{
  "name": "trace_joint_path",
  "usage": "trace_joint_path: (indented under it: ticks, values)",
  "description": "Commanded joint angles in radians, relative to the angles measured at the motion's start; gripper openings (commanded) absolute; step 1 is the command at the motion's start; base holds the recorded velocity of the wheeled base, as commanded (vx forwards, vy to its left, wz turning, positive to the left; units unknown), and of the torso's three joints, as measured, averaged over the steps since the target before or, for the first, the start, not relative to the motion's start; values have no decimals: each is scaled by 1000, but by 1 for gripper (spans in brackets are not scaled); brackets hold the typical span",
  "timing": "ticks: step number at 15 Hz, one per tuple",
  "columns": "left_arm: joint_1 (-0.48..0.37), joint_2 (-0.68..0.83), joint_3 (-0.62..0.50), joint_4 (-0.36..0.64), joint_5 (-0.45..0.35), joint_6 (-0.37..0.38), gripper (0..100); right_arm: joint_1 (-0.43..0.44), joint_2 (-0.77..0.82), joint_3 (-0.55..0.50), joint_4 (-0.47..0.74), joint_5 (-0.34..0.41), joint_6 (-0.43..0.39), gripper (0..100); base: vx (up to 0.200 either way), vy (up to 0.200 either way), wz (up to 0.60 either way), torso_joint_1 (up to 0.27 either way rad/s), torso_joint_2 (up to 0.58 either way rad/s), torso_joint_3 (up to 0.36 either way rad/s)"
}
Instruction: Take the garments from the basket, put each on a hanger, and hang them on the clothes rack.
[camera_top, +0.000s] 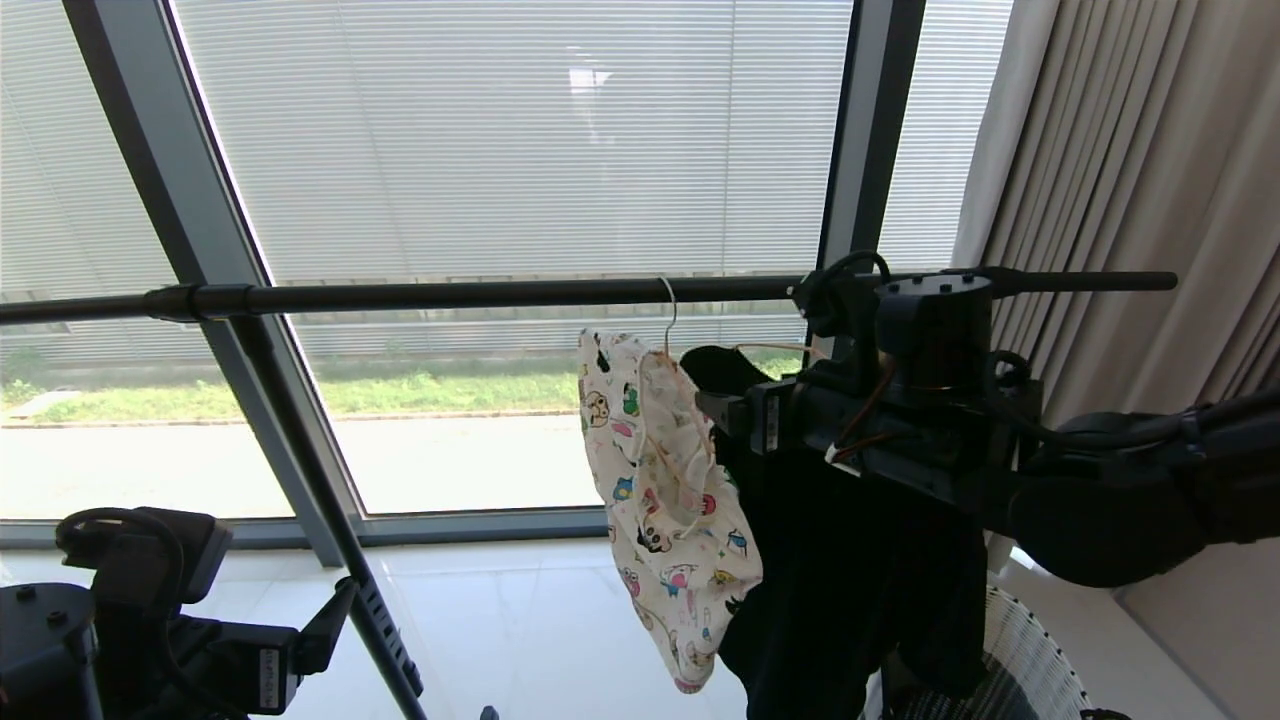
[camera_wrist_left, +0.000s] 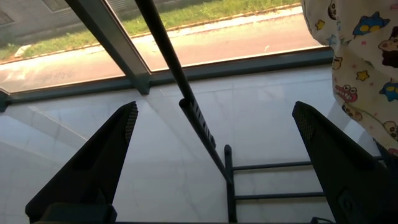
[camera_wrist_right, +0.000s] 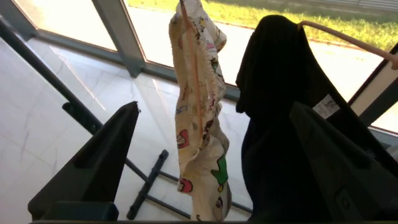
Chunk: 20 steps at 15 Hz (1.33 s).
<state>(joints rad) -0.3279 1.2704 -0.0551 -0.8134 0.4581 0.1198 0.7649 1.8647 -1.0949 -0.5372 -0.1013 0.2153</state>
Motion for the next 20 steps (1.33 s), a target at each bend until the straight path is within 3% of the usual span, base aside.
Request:
trace_joint_path:
  ticks: [1,4,7,8,10,12,14,20]
  values:
    - [3,-48,35,-1,2,1,100,-3,-144,87,0,-8,-4,100,0,0,0,0,0,0]
    - [50,-86,52,0,31,1,100,-42,-349,260,0,-14,-63,100,0,0,0,0,0,0]
    - [182,-86,34,-1,39,1,100,-177,-547,360,48,-12,-186,100,0,0,0,0,0,0]
    - [253,-88,23,-1,39,1,100,-268,-679,385,160,-12,-217,100,0,0,0,0,0,0]
    - [299,-86,12,-1,39,1,100,-391,-852,386,381,-12,-218,100,0,0,0,0,0,0]
    - [308,-88,12,0,39,1,100,-539,-995,389,569,-11,-218,100,0,0,0,0,0,0]
    - [309,-100,15,0,39,6,100,-633,-1096,412,672,-11,-217,100,0,0,0,0,0,0]
    - [308,-118,23,0,39,18,100,-659,-1217,458,767,-12,-218,100,-167,0,0,2,3,4]
